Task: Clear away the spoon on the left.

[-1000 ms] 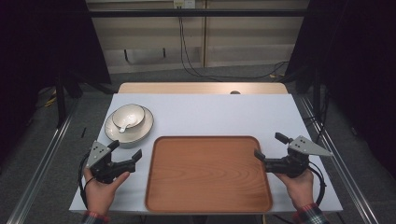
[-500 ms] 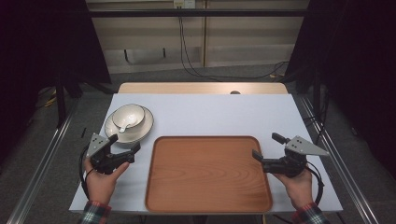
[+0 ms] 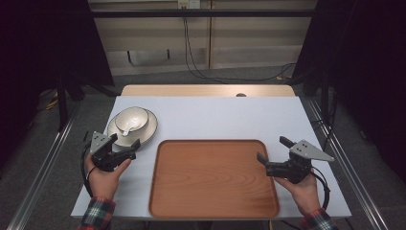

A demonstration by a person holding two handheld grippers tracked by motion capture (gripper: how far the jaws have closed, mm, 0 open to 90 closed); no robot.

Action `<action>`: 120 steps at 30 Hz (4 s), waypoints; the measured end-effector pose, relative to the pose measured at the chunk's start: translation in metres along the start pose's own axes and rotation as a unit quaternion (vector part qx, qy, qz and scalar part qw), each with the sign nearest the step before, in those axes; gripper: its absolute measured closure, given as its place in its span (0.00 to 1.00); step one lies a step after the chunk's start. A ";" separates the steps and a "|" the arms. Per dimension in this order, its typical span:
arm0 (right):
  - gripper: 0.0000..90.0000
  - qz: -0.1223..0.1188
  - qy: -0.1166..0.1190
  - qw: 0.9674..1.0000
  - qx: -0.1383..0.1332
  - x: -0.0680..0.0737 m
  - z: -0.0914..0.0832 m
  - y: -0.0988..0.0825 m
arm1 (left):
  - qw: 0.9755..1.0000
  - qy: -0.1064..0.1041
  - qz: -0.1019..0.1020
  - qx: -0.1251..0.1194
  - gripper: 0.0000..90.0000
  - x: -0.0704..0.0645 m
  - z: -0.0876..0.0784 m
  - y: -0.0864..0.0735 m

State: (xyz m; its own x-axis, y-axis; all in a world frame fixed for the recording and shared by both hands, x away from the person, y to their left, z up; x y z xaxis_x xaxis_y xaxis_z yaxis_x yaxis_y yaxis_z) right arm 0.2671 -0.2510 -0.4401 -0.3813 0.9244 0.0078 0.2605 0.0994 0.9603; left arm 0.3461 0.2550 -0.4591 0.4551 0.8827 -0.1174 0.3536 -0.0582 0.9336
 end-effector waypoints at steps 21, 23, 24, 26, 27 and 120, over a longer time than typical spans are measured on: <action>0.00 0.004 0.022 1.000 -0.013 0.001 -0.004 0.004 | 0.999 0.030 -0.008 0.018 0.39 0.018 0.016 -0.005; 0.00 0.006 0.019 1.000 -0.009 0.001 -0.003 0.003 | 0.999 0.027 -0.014 0.019 0.44 0.019 0.017 -0.006; 0.00 0.005 0.020 1.000 -0.006 0.001 -0.003 0.003 | 0.999 0.027 -0.016 0.017 0.46 0.019 0.017 -0.007; 0.00 0.001 0.022 1.000 -0.001 0.000 -0.002 0.002 | 0.999 0.027 -0.013 0.016 0.51 0.018 0.018 -0.007; 0.00 0.001 0.023 1.000 0.001 0.000 -0.002 0.002 | 0.999 0.025 -0.016 0.013 0.52 0.018 0.019 -0.006; 0.02 -0.016 0.049 0.999 0.008 0.004 -0.002 0.002 | 0.997 -0.024 -0.056 -0.047 0.95 0.028 0.013 0.099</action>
State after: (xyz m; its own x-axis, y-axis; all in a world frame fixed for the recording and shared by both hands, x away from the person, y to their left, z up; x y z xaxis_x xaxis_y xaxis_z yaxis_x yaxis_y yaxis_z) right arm 0.2647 -0.2479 -0.4381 -0.4747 0.8801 0.0056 0.2602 0.1342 0.9562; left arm 0.4044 0.2678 -0.3740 0.4559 0.8582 -0.2361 0.3266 0.0855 0.9413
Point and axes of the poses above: each handheld gripper's, and its own axes: z roughly forward along the jaws, y roughly out of its top, x roughly to its left, the point moved 3 cm from there along z, roughly forward along the jaws, and after that the axes turned 5 degrees about -y, right-handed, at the moved point
